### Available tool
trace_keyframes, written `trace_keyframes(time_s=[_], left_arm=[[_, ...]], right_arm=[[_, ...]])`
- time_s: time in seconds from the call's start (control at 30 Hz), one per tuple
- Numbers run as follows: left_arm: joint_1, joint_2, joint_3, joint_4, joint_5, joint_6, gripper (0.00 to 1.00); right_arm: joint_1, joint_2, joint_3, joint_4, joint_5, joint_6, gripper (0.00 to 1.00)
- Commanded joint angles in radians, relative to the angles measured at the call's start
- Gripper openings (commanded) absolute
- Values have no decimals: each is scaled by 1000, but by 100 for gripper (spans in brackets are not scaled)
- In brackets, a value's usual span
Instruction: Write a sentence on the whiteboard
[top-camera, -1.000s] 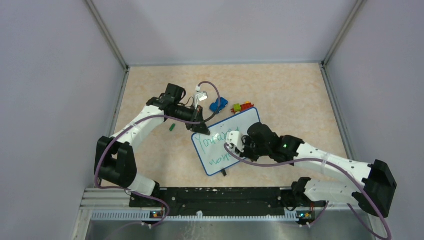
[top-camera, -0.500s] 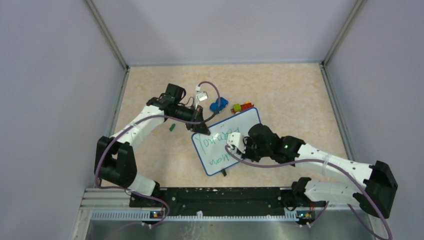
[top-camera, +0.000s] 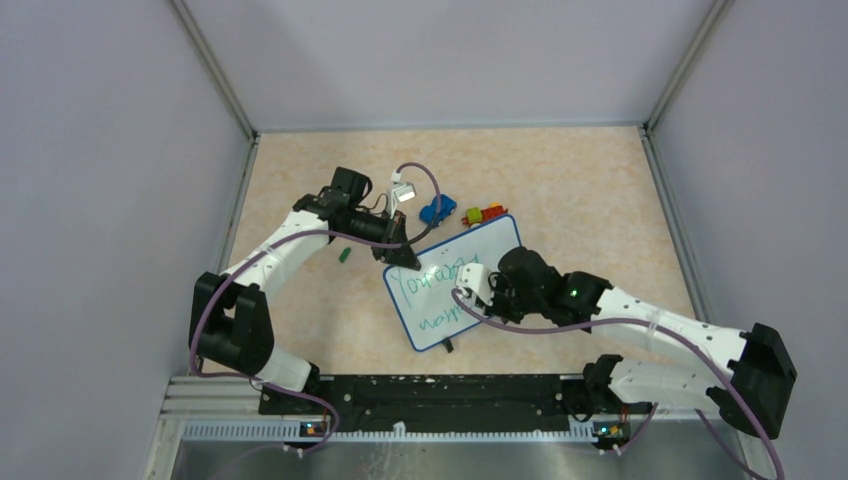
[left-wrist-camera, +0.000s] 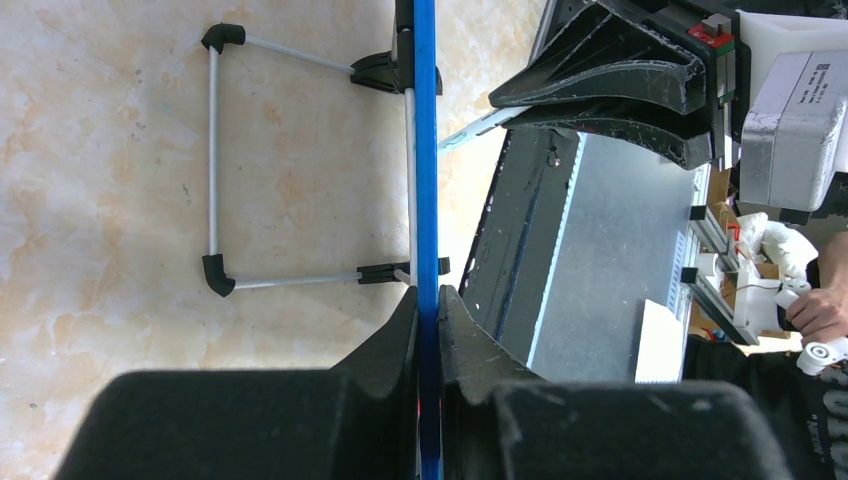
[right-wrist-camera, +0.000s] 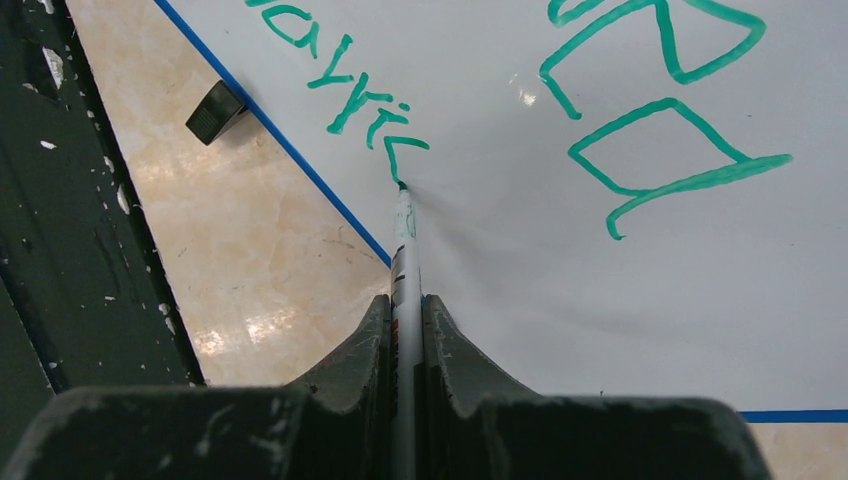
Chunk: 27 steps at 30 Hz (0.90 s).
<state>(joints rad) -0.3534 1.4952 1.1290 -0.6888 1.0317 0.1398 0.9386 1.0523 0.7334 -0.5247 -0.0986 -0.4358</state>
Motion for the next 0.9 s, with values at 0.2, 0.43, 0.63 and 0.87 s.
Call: trace_keyframes(time_s=[0.2,0.43,0.63,0.87], left_arm=[[-6,10,-11,21,-9,10,0],[-7,11,-10,22,-9,8,0],[-7,12,-9,23,-8,11,0],[-6,10,-10,23,-7,10,0]], right_arm=[[-28,-15,55,81,119,14,0],[-28,-14,68,98,144,23,0],[-28,-12,67,104,144,29,0],[-28,-2,76,105,114,26,0]])
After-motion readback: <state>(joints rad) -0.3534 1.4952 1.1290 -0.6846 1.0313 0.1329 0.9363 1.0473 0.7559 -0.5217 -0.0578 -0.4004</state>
